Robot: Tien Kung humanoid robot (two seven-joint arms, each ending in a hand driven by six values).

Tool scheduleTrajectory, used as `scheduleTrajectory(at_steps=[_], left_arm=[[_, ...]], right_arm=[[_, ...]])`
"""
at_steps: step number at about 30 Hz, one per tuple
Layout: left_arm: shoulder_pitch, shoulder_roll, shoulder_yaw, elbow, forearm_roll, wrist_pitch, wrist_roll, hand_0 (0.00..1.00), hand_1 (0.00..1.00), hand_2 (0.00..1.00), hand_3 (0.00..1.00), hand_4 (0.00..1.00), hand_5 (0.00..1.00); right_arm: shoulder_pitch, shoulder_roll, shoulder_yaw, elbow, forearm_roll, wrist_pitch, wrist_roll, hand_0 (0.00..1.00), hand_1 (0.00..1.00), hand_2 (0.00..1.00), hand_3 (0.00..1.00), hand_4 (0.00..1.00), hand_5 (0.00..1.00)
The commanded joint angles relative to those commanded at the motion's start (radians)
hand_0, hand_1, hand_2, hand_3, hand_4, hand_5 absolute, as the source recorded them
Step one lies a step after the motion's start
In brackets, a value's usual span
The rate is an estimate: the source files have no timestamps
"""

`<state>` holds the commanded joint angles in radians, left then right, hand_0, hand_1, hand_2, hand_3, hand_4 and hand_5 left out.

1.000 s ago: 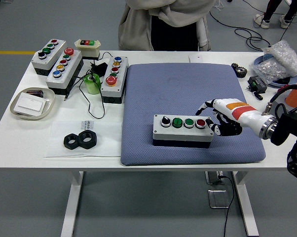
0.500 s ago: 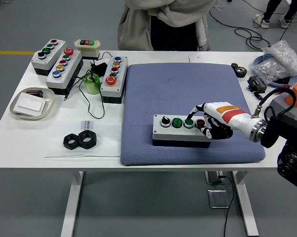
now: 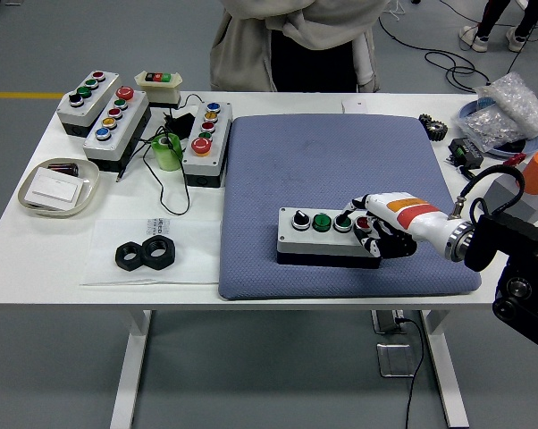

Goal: Pick up the button,place it on the desk,press the button,press the button

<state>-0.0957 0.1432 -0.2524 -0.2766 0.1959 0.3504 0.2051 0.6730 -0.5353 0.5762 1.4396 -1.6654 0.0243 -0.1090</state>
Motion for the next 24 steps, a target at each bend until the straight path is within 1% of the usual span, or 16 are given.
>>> scheduleTrajectory(at_steps=[9, 17, 20, 24], left_arm=[[0.002, -0.001, -0.002, 0.000, 0.003, 0.000, 0.001, 0.763, 0.795, 0.872, 0.793, 0.562, 0.998], [0.004, -0.001, -0.008, 0.001, 0.012, 0.001, 0.005, 0.763, 0.795, 0.872, 0.791, 0.562, 0.998], [0.005, -0.002, -0.012, 0.001, 0.018, 0.000, 0.007, 0.763, 0.795, 0.872, 0.790, 0.562, 0.998], [0.007, -0.003, -0.015, 0.001, 0.023, 0.000, 0.009, 0.763, 0.795, 0.872, 0.790, 0.562, 0.998]], right_arm=[[0.007, -0.001, -0.018, 0.003, 0.000, 0.010, -0.004, 0.045, 0.002, 0.084, 0.664, 0.451, 0.002], [0.012, -0.003, -0.028, -0.001, -0.001, 0.008, -0.008, 0.044, 0.002, 0.083, 0.666, 0.450, 0.002], [0.010, -0.006, -0.021, 0.004, -0.003, 0.003, -0.007, 0.049, 0.002, 0.085, 0.669, 0.457, 0.002], [-0.004, -0.011, 0.034, 0.031, -0.002, -0.022, 0.004, 0.049, 0.002, 0.085, 0.669, 0.457, 0.002]])
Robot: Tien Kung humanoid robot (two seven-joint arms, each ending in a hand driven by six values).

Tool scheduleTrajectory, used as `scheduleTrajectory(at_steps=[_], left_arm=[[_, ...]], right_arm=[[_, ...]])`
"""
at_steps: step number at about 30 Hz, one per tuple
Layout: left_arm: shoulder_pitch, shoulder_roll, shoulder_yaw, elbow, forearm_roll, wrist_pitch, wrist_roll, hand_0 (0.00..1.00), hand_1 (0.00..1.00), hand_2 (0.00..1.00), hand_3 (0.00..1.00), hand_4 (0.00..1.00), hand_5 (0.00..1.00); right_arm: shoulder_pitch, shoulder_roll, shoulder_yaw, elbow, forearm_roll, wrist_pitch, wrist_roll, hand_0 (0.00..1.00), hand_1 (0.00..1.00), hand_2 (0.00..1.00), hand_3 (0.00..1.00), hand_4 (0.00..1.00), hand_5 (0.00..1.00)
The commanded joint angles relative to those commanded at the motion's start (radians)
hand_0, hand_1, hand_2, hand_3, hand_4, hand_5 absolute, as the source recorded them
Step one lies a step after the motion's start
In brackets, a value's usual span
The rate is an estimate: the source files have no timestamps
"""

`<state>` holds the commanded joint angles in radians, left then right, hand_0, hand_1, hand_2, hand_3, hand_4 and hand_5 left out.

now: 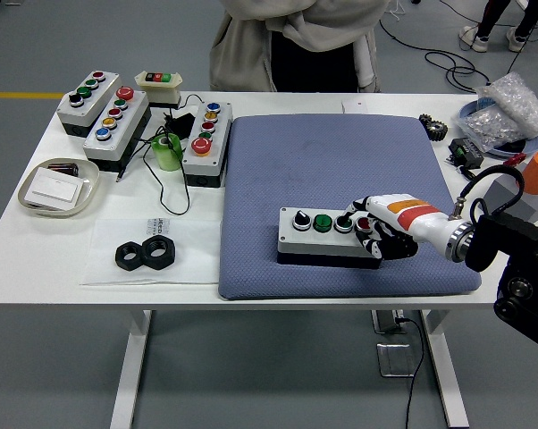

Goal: Pick up the button,place it on the desk,press the button,press the button

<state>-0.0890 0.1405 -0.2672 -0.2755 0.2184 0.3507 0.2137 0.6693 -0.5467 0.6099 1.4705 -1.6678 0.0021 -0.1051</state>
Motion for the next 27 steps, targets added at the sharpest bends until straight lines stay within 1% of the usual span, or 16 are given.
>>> scheduleTrajectory(at_steps=[2, 3, 6, 7, 8, 12, 13, 14, 15, 16, 17, 19, 20, 25, 26, 27], left_arm=[[0.001, 0.000, -0.001, 0.000, 0.003, 0.000, 0.001, 0.763, 0.795, 0.871, 0.791, 0.562, 0.998], [0.001, 0.000, -0.002, 0.000, 0.004, 0.000, 0.001, 0.763, 0.795, 0.871, 0.791, 0.562, 0.998], [0.003, 0.001, -0.003, 0.000, 0.007, -0.001, 0.002, 0.763, 0.795, 0.871, 0.791, 0.562, 0.998], [0.003, 0.001, -0.003, 0.000, 0.007, -0.001, 0.002, 0.763, 0.795, 0.871, 0.791, 0.562, 0.998], [0.004, 0.001, -0.004, 0.000, 0.008, -0.001, 0.002, 0.763, 0.795, 0.871, 0.790, 0.562, 0.998], [0.005, 0.001, -0.003, 0.000, 0.008, 0.000, 0.001, 0.763, 0.795, 0.871, 0.790, 0.562, 0.998], [0.004, 0.001, -0.001, 0.000, 0.006, -0.001, 0.000, 0.763, 0.795, 0.871, 0.790, 0.562, 0.998], [0.004, 0.001, 0.000, 0.000, 0.005, -0.001, 0.000, 0.763, 0.795, 0.871, 0.790, 0.560, 0.998], [0.004, 0.001, 0.001, 0.000, 0.003, 0.000, -0.001, 0.763, 0.795, 0.871, 0.790, 0.560, 0.998], [0.003, 0.001, 0.001, 0.000, 0.002, 0.000, -0.001, 0.763, 0.795, 0.871, 0.790, 0.560, 0.998], [0.002, 0.001, 0.003, 0.000, 0.000, 0.000, -0.002, 0.763, 0.795, 0.871, 0.790, 0.560, 0.998], [0.001, 0.001, 0.004, -0.001, -0.002, 0.000, -0.003, 0.763, 0.795, 0.871, 0.790, 0.560, 0.998], [0.000, 0.001, 0.004, -0.001, -0.002, 0.000, -0.003, 0.763, 0.795, 0.871, 0.790, 0.560, 0.998], [-0.001, 0.001, 0.004, 0.000, -0.004, 0.000, -0.003, 0.763, 0.795, 0.871, 0.790, 0.560, 0.998], [-0.001, 0.001, 0.004, 0.000, -0.003, -0.001, -0.002, 0.763, 0.795, 0.871, 0.790, 0.561, 0.998], [-0.001, 0.001, 0.004, 0.000, -0.003, -0.001, -0.002, 0.763, 0.795, 0.871, 0.790, 0.561, 0.998]], right_arm=[[-0.006, -0.006, 0.038, 0.023, 0.006, -0.023, 0.010, 0.051, 0.002, 0.087, 0.677, 0.465, 0.002], [-0.007, -0.007, 0.045, 0.027, 0.007, -0.027, 0.011, 0.051, 0.002, 0.087, 0.677, 0.465, 0.002], [-0.016, -0.011, 0.089, 0.047, 0.032, -0.073, 0.020, 0.051, 0.002, 0.087, 0.677, 0.465, 0.002], [-0.017, -0.011, 0.093, 0.048, 0.035, -0.078, 0.021, 0.051, 0.002, 0.087, 0.677, 0.465, 0.002], [-0.020, -0.012, 0.108, 0.051, 0.053, -0.098, 0.018, 0.221, 0.037, 0.202, 0.786, 0.694, 0.002], [-0.035, -0.010, 0.156, 0.040, 0.141, -0.161, 0.015, 0.221, 0.037, 0.202, 0.786, 0.694, 0.002], [-0.044, -0.009, 0.176, 0.032, 0.175, -0.191, 0.029, 0.221, 0.037, 0.202, 0.786, 0.694, 0.002], [-0.050, -0.007, 0.189, 0.026, 0.221, -0.217, 0.039, 0.745, 0.596, 0.644, 0.965, 0.613, 0.038], [-0.058, -0.002, 0.212, 0.017, 0.260, -0.248, 0.058, 0.745, 0.596, 0.644, 0.965, 0.613, 0.038], [-0.060, -0.001, 0.218, 0.015, 0.299, -0.261, 0.064, 0.745, 0.596, 0.644, 0.965, 0.613, 0.038], [-0.071, 0.005, 0.246, 0.004, 0.344, -0.290, 0.095, 0.745, 0.596, 0.644, 0.965, 0.613, 0.038], [-0.082, 0.009, 0.277, -0.006, 0.428, -0.321, 0.135, 0.745, 0.596, 0.644, 0.965, 0.613, 0.038], [-0.089, 0.011, 0.294, -0.012, 0.467, -0.334, 0.158, 0.915, 0.797, 0.863, 0.958, 0.629, 0.138], [-0.108, 0.015, 0.358, -0.050, 0.682, -0.399, 0.250, 0.915, 0.797, 0.863, 0.958, 0.629, 0.138], [-0.111, 0.016, 0.369, -0.064, 0.727, -0.409, 0.261, 0.918, 0.823, 0.899, 0.915, 0.633, 0.198], [-0.113, 0.017, 0.375, -0.071, 0.760, -0.414, 0.266, 0.918, 0.823, 0.899, 0.915, 0.633, 0.198]])
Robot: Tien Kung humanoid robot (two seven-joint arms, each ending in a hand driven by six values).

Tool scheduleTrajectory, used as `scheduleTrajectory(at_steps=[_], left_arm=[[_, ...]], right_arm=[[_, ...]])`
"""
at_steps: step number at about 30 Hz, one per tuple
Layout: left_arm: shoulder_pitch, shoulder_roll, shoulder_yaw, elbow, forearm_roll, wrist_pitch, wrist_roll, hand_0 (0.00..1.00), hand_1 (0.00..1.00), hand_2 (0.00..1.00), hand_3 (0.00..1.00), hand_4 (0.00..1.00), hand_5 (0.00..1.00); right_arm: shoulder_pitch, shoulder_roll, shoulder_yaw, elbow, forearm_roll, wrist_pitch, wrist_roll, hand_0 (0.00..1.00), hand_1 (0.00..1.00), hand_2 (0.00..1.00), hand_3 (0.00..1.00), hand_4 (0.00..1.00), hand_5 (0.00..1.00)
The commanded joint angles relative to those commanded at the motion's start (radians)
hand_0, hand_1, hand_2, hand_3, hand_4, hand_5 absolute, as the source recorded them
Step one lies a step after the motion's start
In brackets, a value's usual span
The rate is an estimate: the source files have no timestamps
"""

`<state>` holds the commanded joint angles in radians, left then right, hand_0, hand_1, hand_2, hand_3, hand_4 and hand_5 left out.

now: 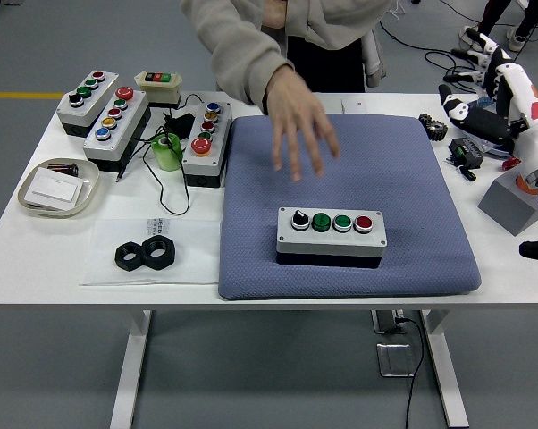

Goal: Pick up the button,place it on the desk,press the button,press the button

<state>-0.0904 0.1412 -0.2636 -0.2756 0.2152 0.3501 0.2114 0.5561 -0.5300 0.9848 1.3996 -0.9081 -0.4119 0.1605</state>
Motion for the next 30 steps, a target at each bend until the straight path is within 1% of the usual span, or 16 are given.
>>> scheduleTrajectory(at_steps=[4, 5, 6, 19, 22, 30], left_arm=[[0.000, 0.000, -0.001, 0.000, 0.001, -0.001, 0.000, 0.763, 0.795, 0.871, 0.790, 0.561, 0.998], [0.000, 0.000, -0.001, 0.001, 0.001, -0.001, 0.000, 0.762, 0.795, 0.870, 0.790, 0.560, 0.998], [0.000, 0.000, -0.001, 0.001, 0.001, -0.001, 0.000, 0.762, 0.795, 0.870, 0.790, 0.560, 0.998], [-0.003, 0.000, -0.001, 0.001, 0.000, -0.001, -0.001, 0.762, 0.796, 0.870, 0.791, 0.561, 0.998], [-0.003, 0.000, -0.001, 0.001, 0.001, -0.001, -0.001, 0.762, 0.796, 0.870, 0.791, 0.561, 0.998], [-0.004, 0.000, 0.000, 0.001, -0.001, -0.001, -0.001, 0.761, 0.796, 0.870, 0.791, 0.561, 0.998]], right_arm=[[-0.015, 0.002, 0.031, -0.042, 0.175, -0.022, 0.011, 0.918, 0.823, 0.899, 0.915, 0.633, 0.198], [-0.020, 0.003, 0.039, -0.049, 0.215, -0.027, 0.011, 0.917, 0.825, 0.884, 0.875, 0.627, 0.237], [-0.024, 0.003, 0.045, -0.054, 0.260, -0.032, 0.012, 0.917, 0.825, 0.884, 0.875, 0.627, 0.237], [-0.034, 0.004, 0.061, -0.074, 0.794, -0.047, -0.001, 0.915, 0.821, 0.867, 0.854, 0.623, 0.255], [-0.035, 0.005, 0.063, -0.075, 0.826, -0.051, -0.004, 0.915, 0.821, 0.867, 0.854, 0.623, 0.255], [-0.036, 0.002, 0.073, -0.075, 0.820, -0.056, -0.007, 0.912, 0.820, 0.862, 0.854, 0.623, 0.274]])
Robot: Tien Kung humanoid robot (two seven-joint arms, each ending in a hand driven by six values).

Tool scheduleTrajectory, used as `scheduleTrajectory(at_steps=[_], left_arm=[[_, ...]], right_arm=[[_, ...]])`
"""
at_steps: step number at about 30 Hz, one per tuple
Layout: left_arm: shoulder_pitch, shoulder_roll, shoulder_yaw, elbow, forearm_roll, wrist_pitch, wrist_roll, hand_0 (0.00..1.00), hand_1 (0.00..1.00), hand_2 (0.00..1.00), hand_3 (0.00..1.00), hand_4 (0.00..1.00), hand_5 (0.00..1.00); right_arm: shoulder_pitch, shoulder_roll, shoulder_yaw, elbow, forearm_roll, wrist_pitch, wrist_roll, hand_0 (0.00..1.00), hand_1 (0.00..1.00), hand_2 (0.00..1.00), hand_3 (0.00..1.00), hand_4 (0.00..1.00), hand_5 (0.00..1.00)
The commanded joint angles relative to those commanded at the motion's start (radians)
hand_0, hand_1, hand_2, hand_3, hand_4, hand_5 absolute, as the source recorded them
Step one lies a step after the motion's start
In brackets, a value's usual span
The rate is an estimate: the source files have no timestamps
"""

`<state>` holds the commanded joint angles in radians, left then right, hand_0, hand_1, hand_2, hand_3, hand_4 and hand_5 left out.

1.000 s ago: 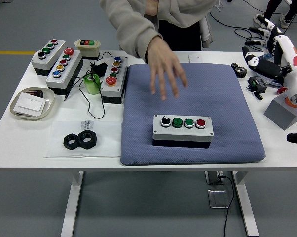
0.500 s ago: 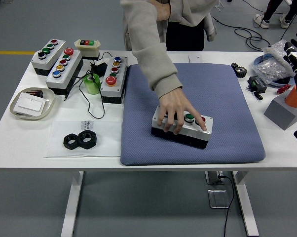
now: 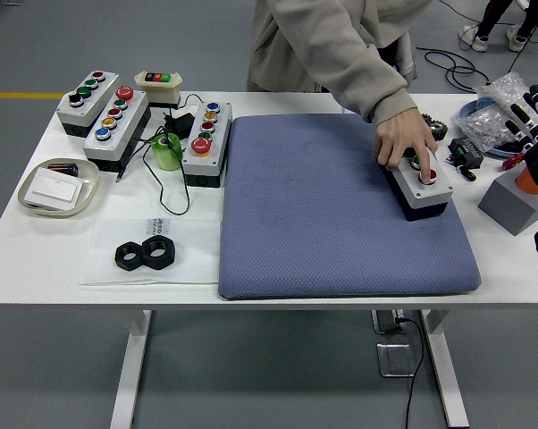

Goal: Pick up the button,place it on the desk,press the button,press the button

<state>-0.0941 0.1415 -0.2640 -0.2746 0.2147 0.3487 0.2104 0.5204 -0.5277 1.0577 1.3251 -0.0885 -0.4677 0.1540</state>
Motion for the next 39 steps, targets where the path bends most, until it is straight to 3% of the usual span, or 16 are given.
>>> scheduleTrajectory(at_steps=[39], left_arm=[[0.005, -0.001, -0.012, 0.001, 0.019, -0.001, 0.006, 0.761, 0.794, 0.870, 0.791, 0.557, 0.998]], right_arm=[[-0.012, 0.004, 0.019, 0.005, -0.030, -0.032, -0.025, 0.913, 0.816, 0.865, 0.869, 0.622, 0.288]])
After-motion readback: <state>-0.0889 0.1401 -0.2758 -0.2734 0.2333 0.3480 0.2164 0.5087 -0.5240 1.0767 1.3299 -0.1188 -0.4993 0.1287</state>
